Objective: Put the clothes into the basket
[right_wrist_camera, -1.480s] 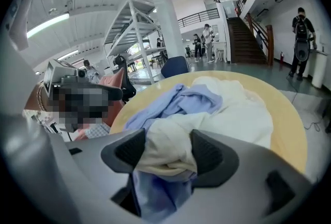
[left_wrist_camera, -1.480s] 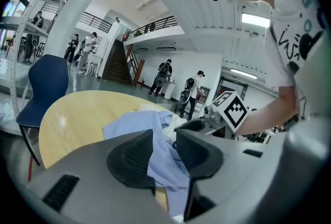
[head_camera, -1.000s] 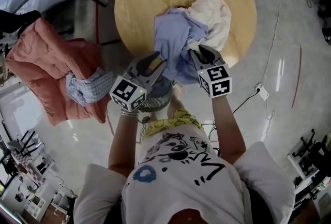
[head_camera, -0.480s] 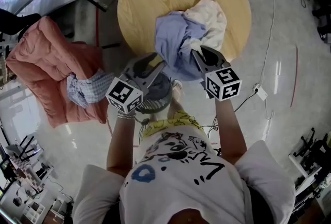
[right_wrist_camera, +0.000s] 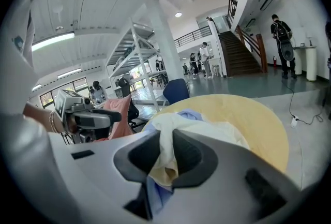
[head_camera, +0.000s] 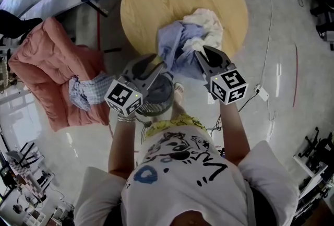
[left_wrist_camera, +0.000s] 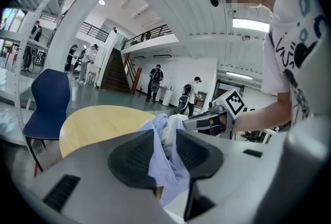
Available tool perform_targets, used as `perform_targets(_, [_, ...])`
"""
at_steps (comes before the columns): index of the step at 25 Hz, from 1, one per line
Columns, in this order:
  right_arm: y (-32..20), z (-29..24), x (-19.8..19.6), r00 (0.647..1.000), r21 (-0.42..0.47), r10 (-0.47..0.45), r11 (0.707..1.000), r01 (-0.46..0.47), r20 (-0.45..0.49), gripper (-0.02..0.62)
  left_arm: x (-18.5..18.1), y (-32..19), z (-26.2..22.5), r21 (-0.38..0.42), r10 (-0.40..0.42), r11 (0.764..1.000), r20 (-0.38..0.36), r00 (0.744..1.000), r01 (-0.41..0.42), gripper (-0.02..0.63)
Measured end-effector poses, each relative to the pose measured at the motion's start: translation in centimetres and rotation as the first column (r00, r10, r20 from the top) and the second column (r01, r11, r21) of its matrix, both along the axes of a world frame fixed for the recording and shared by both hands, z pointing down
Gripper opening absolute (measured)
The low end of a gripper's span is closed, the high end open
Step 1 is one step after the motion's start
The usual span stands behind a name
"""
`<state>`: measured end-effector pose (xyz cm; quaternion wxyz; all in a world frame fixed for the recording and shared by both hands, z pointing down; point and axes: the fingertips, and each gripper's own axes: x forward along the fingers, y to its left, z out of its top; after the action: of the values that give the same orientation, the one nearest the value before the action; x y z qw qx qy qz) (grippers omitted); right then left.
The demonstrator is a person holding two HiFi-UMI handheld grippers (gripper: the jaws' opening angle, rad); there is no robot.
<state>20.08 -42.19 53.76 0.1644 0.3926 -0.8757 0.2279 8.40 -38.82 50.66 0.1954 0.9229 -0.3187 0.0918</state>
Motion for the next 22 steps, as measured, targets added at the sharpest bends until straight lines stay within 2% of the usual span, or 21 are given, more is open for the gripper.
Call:
perform_targets(9, [1.3, -3.9, 0.1, 1.000, 0.082, 0.021, 0.996, -0.022, 0.006, 0.078, -0.4, 2.6, -3.0, 0.032, 0.022, 0.999, 0.014, 1.000, -0.022, 0.130])
perform_targets(16, [0.9, -7.3, 0.2, 0.999, 0.154, 0.045, 0.987, -0.047, 0.019, 0.077, -1.2, 2.5, -4.7, 0.062, 0.024, 0.998, 0.013, 1.000, -0.024, 0.130])
perform_targets(22, [1.1, -10.3, 0.0, 0.998, 0.234, 0.051, 0.971, -0.044, -0.027, 0.077, -1.9, 2.9, -6.4, 0.086, 0.029, 0.996, 0.000, 1.000, -0.028, 0.130])
